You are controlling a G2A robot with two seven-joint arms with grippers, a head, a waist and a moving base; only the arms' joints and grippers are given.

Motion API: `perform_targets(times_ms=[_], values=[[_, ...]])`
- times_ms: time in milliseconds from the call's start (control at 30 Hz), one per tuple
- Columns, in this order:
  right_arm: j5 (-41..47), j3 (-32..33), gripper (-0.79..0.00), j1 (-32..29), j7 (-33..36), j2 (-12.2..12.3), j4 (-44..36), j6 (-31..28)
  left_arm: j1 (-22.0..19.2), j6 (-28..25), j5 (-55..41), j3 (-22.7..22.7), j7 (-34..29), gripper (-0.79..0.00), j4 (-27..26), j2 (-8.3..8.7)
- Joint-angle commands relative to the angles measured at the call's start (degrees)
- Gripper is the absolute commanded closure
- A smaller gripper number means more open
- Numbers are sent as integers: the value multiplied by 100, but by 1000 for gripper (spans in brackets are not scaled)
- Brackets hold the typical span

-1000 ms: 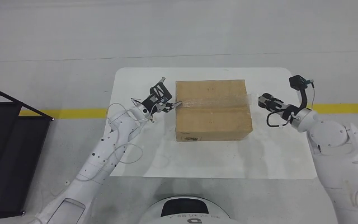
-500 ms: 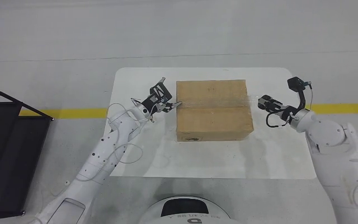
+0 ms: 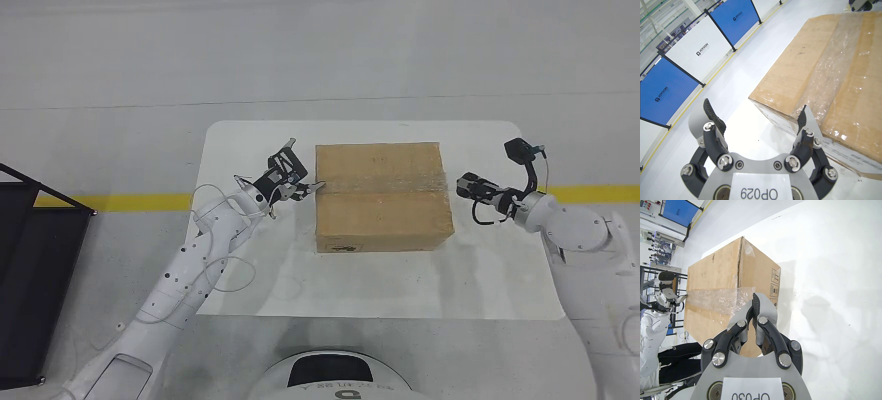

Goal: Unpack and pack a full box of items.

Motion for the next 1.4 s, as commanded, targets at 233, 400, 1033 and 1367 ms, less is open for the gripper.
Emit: perform_targets(times_ms=[233, 400, 1033, 1367], values=[[5, -172, 0, 156, 27, -20, 256, -19, 0, 0, 0, 0, 0, -785, 0, 0], [5, -222, 0, 190, 78, -23, 331, -24, 0, 0, 0, 0, 0, -785, 0, 0], [112, 83, -785, 155, -207, 1, 814, 393, 0, 0, 0, 0, 0, -785, 0, 0], [486, 367, -785, -7, -239, 13, 909, 370, 0, 0, 0, 0, 0, -785, 0, 0]])
